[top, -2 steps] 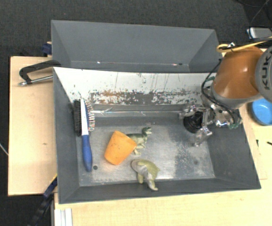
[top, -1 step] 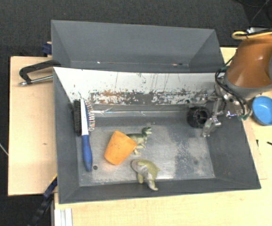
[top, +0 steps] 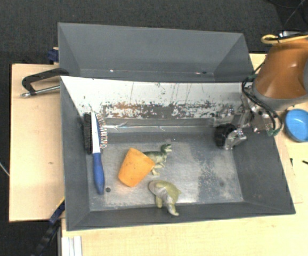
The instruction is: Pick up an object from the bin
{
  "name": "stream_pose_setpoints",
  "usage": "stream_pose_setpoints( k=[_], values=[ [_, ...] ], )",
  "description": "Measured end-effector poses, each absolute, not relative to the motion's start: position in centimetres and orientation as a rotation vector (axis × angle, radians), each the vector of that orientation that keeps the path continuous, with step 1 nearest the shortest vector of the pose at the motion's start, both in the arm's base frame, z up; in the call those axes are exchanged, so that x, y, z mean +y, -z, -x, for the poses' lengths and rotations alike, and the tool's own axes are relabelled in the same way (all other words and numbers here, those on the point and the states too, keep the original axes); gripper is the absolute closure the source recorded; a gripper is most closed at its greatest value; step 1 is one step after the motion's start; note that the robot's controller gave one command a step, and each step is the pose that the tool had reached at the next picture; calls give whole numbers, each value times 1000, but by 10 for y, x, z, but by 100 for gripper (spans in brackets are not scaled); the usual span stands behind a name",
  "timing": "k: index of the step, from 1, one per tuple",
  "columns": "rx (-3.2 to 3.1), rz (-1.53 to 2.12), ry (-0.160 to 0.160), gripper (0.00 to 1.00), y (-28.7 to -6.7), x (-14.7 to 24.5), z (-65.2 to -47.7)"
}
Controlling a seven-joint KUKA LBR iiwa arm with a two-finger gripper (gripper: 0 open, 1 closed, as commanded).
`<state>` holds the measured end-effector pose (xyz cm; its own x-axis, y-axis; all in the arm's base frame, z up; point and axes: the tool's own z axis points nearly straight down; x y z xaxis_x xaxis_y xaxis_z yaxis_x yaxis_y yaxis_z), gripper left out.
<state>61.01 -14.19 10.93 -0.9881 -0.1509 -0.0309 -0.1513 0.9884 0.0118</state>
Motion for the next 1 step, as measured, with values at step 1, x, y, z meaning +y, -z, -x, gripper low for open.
stream_pose_setpoints(
  k=[1],
  values=[
    [3099,410,7,100,-282,-144,-587]
  ],
)
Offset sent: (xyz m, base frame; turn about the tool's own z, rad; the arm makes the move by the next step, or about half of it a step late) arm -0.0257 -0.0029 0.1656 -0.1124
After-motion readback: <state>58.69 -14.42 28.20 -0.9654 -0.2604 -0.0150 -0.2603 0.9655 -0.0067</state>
